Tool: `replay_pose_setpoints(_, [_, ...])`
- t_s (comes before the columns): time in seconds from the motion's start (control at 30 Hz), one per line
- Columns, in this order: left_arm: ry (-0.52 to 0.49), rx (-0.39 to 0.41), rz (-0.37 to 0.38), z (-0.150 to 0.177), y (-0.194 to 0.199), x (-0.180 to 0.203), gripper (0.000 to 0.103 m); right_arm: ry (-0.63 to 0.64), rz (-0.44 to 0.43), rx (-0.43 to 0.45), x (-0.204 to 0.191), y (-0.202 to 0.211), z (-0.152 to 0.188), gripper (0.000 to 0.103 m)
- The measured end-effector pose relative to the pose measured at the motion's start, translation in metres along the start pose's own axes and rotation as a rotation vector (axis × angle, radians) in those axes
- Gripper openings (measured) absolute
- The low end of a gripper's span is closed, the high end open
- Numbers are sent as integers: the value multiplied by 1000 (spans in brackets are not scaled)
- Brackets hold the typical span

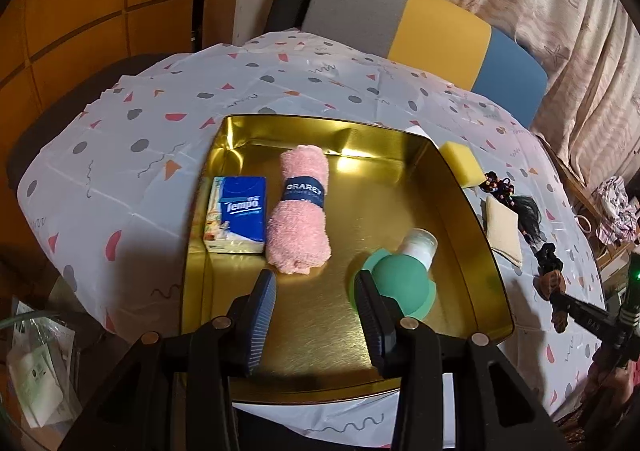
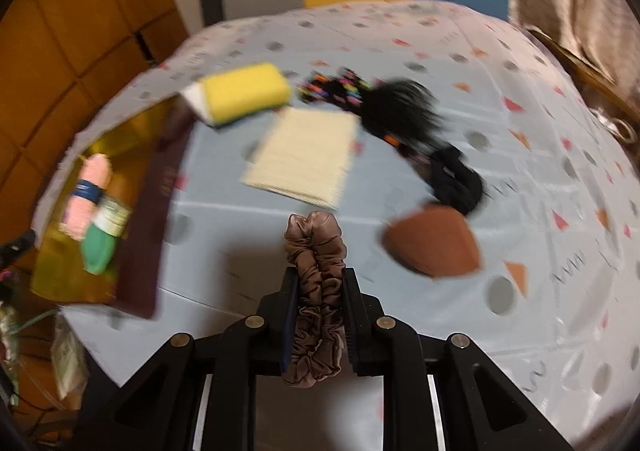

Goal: Organize soft objects
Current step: 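Open the left gripper to release the towel roll in the tray, then carry the brown scrunchie into the gold tray with the right gripper and release it, then reach the left gripper to the yellow sponge while the right gripper moves to the brown egg sponge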

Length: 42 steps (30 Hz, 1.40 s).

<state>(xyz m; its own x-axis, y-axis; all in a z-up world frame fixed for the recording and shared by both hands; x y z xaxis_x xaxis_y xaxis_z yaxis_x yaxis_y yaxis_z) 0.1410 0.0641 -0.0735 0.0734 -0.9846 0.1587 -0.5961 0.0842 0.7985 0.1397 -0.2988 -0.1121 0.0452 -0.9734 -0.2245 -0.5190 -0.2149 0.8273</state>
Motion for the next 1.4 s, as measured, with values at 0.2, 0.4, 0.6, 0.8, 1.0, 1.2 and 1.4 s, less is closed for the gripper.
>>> replay_pose_setpoints(0.2, [18,-2,-9,3,2,-12,41,85,-127,21,-66,-3,-25,21])
replay_pose_setpoints(0.4, [24,4,-6,6,7,-17,41,181,-210,27,-134,-15,-48,20])
replay_pose_setpoints(0.6, [27,8,-5,6,9,-23,41,236,-250,15,-181,-39,-68,21])
replay_pose_setpoints(0.8, [30,-2,-7,7,7,-28,41,277,-199,-33,-206,-81,-88,22])
replay_pose_setpoints(1.0, [18,1,-25,6,7,-35,41,332,-114,-79,-211,-119,-91,31])
replay_pose_setpoints(1.2, [1,-6,-27,3,4,-33,41,308,-138,-41,-202,-110,-88,61])
replay_pose_setpoints(1.4, [-18,-29,1,-5,-2,-15,41,242,-194,53,-184,-68,-89,68])
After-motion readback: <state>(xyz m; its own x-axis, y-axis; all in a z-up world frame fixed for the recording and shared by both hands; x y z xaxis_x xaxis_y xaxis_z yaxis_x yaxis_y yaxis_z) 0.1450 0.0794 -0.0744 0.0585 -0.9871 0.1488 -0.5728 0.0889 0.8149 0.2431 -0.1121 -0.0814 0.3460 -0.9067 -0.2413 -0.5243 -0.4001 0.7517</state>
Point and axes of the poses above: each gripper's, at about its wrist camera, not at the fingertips, and y roughly against the way its jaws point, x to its right, z to its underside, the point moved 6 cm from there along -y, roughly the way its jaws point, and after that the axes turned 3 degrees about -z, right-handed, at the moved point
